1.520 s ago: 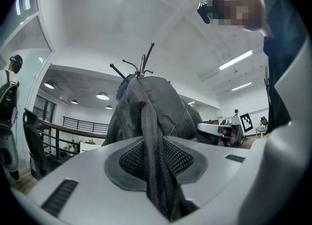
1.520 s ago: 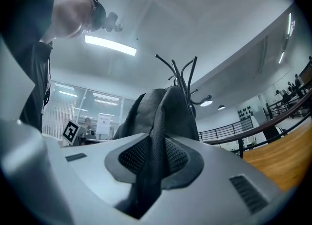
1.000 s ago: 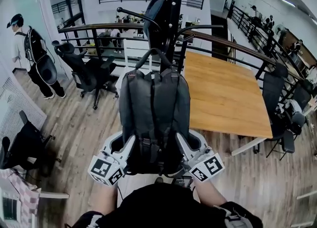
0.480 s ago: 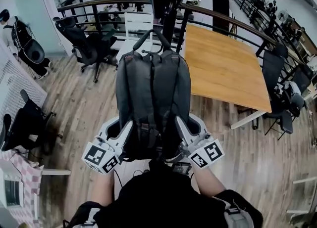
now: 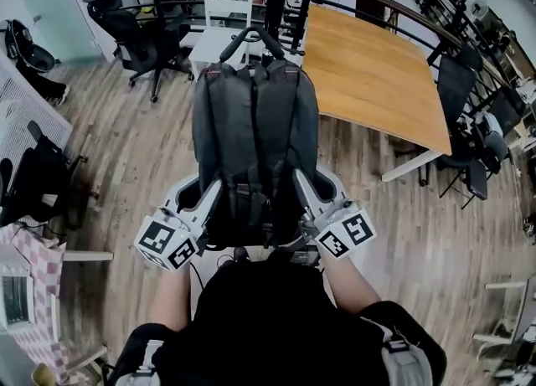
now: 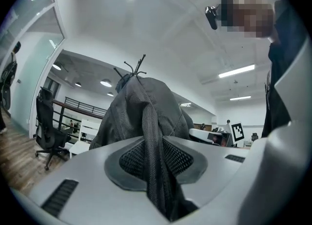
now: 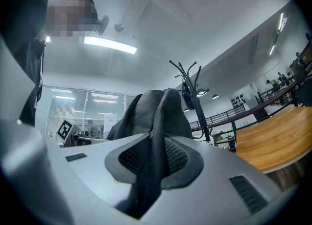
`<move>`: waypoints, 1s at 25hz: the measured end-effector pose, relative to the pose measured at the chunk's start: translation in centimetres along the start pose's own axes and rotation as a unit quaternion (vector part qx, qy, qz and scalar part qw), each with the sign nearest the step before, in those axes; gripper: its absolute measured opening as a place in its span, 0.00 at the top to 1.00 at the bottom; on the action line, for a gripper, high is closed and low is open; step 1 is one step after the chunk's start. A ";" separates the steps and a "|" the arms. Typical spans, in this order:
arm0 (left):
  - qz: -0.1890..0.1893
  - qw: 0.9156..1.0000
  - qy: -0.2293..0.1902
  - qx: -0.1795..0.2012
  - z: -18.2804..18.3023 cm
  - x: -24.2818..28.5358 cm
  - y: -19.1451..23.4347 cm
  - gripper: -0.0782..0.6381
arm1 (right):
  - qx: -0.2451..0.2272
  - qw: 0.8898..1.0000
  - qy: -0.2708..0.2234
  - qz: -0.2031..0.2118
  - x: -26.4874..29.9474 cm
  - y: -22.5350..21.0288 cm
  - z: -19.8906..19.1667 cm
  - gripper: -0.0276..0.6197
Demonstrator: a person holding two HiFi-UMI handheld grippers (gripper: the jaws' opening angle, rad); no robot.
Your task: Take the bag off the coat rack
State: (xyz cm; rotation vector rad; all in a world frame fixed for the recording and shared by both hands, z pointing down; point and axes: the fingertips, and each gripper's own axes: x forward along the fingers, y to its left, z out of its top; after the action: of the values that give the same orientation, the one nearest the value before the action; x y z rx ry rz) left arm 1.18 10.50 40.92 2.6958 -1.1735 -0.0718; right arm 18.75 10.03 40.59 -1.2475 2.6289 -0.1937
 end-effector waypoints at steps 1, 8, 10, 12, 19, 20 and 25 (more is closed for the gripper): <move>-0.002 1.000 -0.001 -0.001 -0.1 0.0 -0.6 0.74 | 0.004 1.000 -0.001 0.002 -0.5 -0.2 0.1 0.82; 0.024 0.999 -0.012 0.019 0.4 -0.3 -5.1 0.74 | 0.001 0.999 -0.013 0.052 -4.0 -0.1 2.1 0.82; 0.025 0.999 -0.019 0.018 0.1 -0.4 -6.9 0.74 | -0.009 0.998 -0.010 0.060 -5.6 -0.3 2.4 0.82; 0.031 0.999 -0.020 0.016 -0.6 -0.7 -8.6 0.74 | -0.014 0.998 -0.004 0.065 -7.2 -0.5 2.4 0.82; 0.044 0.999 0.000 -0.030 -3.0 -1.3 -11.5 0.74 | -0.001 0.997 0.030 0.071 -9.8 -0.7 1.5 0.82; 0.047 0.998 0.003 -0.036 -3.6 -1.4 -12.0 0.74 | 0.001 0.997 0.034 0.074 -10.3 -0.8 1.3 0.82; 0.067 0.997 0.018 -0.045 -6.4 -1.9 -15.9 0.74 | 0.014 0.995 0.045 0.091 -14.5 -1.3 0.1 0.82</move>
State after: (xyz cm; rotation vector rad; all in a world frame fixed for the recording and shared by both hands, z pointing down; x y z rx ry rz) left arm 12.08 23.52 43.86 2.5235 -1.3036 -0.0536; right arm 28.57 20.46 42.88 -1.0052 2.7863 -0.2603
